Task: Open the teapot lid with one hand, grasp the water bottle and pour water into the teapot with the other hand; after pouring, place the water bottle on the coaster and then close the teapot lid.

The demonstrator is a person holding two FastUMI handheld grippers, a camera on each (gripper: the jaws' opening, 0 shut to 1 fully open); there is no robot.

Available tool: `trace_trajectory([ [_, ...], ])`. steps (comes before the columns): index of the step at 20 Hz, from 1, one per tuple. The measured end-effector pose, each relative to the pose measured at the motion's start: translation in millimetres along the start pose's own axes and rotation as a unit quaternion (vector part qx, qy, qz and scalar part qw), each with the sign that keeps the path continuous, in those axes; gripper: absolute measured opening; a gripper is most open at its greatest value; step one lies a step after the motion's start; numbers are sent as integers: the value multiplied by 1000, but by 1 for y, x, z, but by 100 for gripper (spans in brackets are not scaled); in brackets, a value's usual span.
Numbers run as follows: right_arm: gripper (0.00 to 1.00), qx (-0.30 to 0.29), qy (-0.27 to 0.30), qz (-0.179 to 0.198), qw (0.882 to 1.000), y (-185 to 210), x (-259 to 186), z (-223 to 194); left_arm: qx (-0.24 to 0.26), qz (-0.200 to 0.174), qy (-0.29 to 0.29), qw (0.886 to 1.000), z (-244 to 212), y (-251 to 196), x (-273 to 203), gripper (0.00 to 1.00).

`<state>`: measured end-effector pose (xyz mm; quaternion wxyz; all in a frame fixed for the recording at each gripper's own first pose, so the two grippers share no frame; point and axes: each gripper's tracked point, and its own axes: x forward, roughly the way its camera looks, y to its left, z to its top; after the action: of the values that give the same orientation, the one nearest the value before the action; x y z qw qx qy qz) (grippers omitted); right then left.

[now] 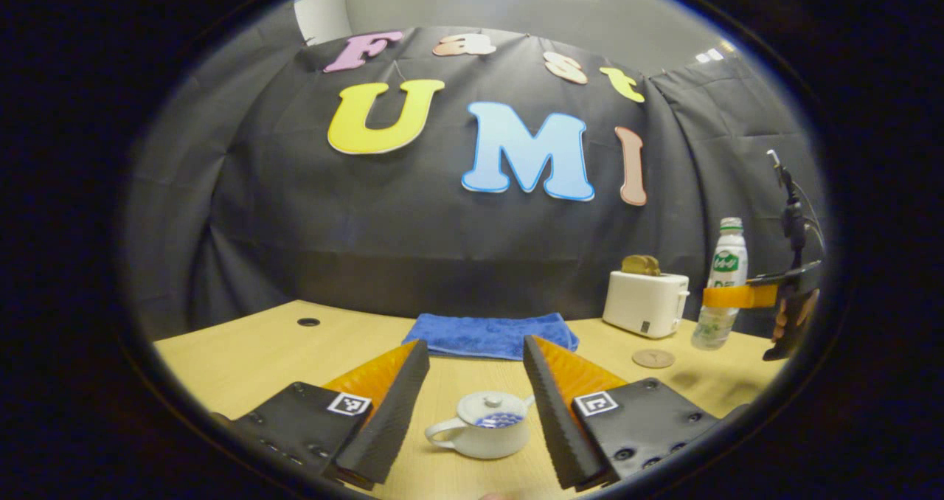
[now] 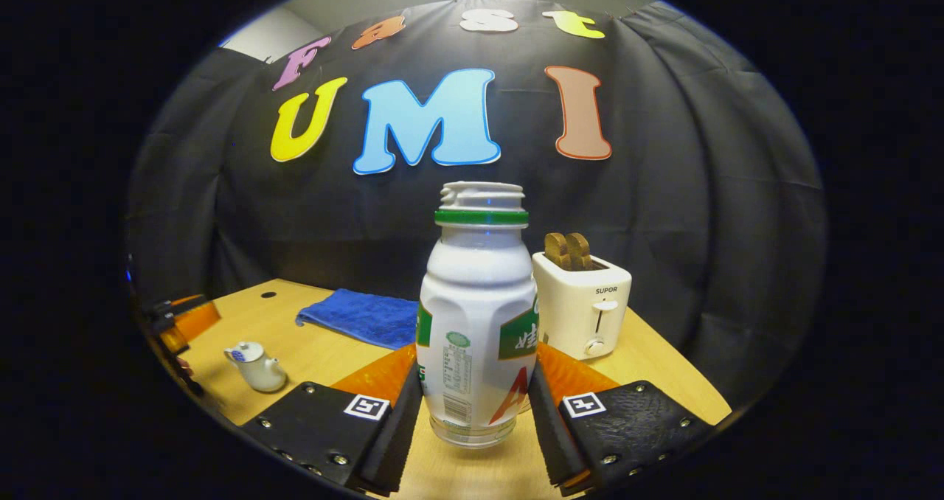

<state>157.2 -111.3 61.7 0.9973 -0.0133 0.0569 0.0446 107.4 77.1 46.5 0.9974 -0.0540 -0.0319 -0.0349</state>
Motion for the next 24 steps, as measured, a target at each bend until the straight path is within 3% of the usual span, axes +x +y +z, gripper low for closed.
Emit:
trace_trajectory([
  [2,70,0,5,-10,1000,-5,18,-4,3,1,-7,1000,6,6,-21,90],
  [6,71,5,19,-36,999,-18,52,-20,27,18,-33,999,22,33,-40,90],
  [11,70,-8,25,-59,998,-24,82,-33,9,28,9,1000,-14,47,-31,90],
  [14,70,8,24,-70,997,-32,92,-42,-13,23,17,1000,-19,47,-30,90],
  [24,71,-9,28,-73,997,-31,105,-54,-15,17,26,999,-28,43,-24,90],
])
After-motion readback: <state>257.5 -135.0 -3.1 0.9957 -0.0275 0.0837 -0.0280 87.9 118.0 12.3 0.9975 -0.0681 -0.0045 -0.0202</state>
